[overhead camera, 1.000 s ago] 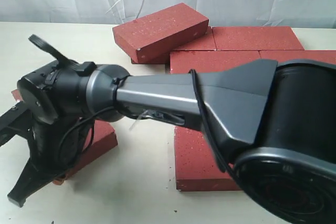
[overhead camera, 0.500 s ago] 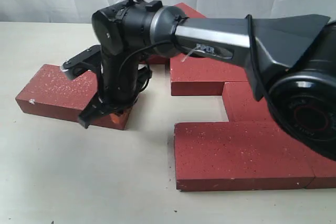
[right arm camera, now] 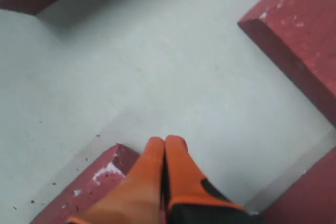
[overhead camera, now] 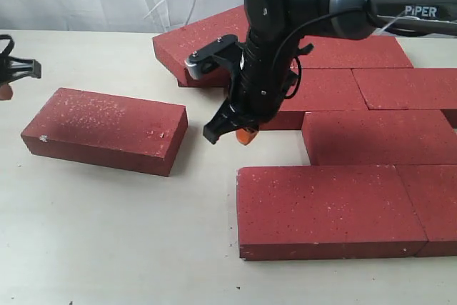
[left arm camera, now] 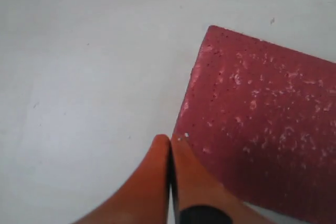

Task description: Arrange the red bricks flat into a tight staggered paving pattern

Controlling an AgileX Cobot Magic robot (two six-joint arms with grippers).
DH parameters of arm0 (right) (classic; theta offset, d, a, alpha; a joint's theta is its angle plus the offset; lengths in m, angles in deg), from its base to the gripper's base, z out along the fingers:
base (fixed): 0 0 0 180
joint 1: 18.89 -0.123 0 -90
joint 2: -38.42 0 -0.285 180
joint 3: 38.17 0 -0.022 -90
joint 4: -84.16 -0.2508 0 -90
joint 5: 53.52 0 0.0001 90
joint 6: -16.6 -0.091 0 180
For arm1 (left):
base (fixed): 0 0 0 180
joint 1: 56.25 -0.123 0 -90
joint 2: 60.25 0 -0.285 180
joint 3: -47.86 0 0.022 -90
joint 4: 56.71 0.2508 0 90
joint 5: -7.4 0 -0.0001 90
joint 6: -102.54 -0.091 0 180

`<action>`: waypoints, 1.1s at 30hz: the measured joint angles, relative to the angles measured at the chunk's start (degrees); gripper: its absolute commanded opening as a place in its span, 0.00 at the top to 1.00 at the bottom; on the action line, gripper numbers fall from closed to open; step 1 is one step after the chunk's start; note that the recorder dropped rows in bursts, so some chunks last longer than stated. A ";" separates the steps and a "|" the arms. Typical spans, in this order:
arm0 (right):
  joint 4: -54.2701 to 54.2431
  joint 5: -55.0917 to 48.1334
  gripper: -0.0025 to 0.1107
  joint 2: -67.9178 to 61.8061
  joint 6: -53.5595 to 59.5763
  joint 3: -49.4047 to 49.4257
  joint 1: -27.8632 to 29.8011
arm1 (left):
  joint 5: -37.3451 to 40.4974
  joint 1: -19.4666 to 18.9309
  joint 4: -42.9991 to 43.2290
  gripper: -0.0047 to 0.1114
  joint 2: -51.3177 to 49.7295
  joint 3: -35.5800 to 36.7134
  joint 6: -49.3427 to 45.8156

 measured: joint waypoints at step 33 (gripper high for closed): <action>0.64 4.25 0.99 22.35 3.06 18.83 19.98 | 14.84 9.00 -1.11 0.96 -33.51 -36.70 -10.42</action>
